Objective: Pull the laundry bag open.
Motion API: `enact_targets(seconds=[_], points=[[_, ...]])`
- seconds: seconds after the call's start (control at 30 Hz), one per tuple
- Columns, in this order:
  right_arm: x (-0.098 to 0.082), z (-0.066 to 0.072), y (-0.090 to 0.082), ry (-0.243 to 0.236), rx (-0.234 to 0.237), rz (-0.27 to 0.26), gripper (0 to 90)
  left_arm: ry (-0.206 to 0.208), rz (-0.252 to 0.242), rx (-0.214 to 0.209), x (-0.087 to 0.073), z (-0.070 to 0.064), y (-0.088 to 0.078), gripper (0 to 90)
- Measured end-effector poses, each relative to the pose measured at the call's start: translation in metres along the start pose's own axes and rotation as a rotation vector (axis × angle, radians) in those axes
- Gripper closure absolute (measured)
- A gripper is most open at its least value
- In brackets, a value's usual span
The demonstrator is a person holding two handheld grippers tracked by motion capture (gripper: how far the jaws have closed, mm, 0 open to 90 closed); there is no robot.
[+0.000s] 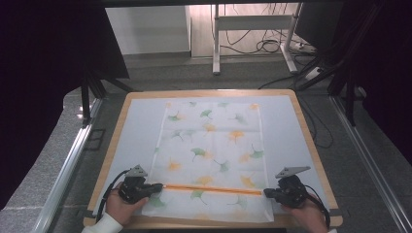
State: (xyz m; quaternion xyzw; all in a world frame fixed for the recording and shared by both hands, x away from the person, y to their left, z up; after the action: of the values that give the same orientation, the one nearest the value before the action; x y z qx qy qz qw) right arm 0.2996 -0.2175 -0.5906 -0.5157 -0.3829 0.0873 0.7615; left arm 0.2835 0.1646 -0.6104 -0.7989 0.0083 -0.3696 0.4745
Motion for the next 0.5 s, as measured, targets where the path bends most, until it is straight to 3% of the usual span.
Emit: enact_targets(seconds=[0.5], points=[[0.0, 0.0, 0.0, -0.005, 0.005, 0.0, 90.0, -0.036, 0.002, 0.023, -0.011, 0.018, -0.015, 90.0]])
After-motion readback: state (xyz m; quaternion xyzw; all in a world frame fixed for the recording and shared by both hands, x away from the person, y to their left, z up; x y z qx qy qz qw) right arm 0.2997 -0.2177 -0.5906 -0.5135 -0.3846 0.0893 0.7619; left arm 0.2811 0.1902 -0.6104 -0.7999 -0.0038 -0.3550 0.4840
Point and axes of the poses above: each handheld gripper's, and its own axes: y roughly forward along the jaws, x roughly out of its top, z roughly to its left, the point moved 10 cm from there along y, roughly forward along the jaws, and after that the axes turned 4 degrees about z, right-handed, at the moved point
